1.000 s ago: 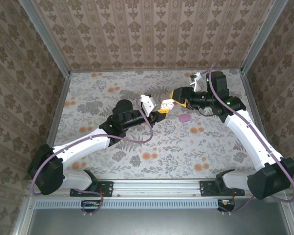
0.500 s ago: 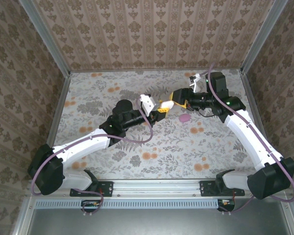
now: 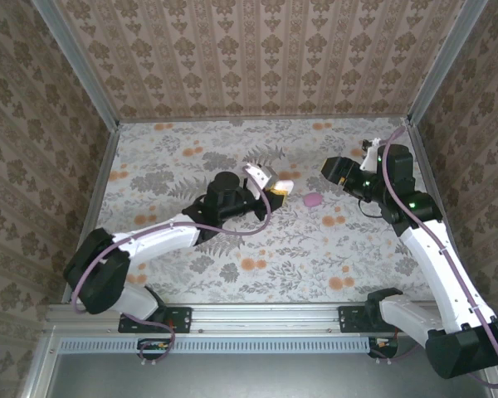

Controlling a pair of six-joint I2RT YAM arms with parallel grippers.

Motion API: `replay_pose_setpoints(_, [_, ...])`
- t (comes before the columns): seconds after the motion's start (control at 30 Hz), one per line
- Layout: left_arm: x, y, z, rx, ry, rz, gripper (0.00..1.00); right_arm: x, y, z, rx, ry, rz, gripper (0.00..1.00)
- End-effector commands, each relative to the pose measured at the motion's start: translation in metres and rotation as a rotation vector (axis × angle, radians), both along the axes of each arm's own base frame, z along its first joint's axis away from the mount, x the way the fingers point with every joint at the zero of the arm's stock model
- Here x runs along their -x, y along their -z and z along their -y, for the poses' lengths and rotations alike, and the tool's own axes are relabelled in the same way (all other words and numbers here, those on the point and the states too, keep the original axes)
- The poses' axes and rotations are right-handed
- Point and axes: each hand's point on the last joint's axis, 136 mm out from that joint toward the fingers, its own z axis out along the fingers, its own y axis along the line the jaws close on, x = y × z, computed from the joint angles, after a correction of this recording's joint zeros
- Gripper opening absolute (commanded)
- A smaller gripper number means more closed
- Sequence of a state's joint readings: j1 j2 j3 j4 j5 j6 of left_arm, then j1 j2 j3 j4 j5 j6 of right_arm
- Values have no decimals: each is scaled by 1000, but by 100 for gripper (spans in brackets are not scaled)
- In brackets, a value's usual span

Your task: Insert wireless bluetooth earbuds into charging case

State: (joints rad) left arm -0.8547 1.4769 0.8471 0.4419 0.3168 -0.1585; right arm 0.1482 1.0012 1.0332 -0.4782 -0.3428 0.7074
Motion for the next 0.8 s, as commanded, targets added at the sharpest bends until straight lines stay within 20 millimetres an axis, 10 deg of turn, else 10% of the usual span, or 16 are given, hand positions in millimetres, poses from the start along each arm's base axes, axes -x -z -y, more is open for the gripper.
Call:
replay_pose_setpoints(0.0, [-3,19,9,-18,-2,-170,25,-1,8,16,-9,83,-14,70])
replay_pose_setpoints(0.47, [-11,124,24,-202,-62,-690,24,-2,21,21,-43,111,-45,69])
replay_pose_setpoints(0.77, [-21,153,12,-251,-155,-791,24,-1,27,20,-59,113,-67,69])
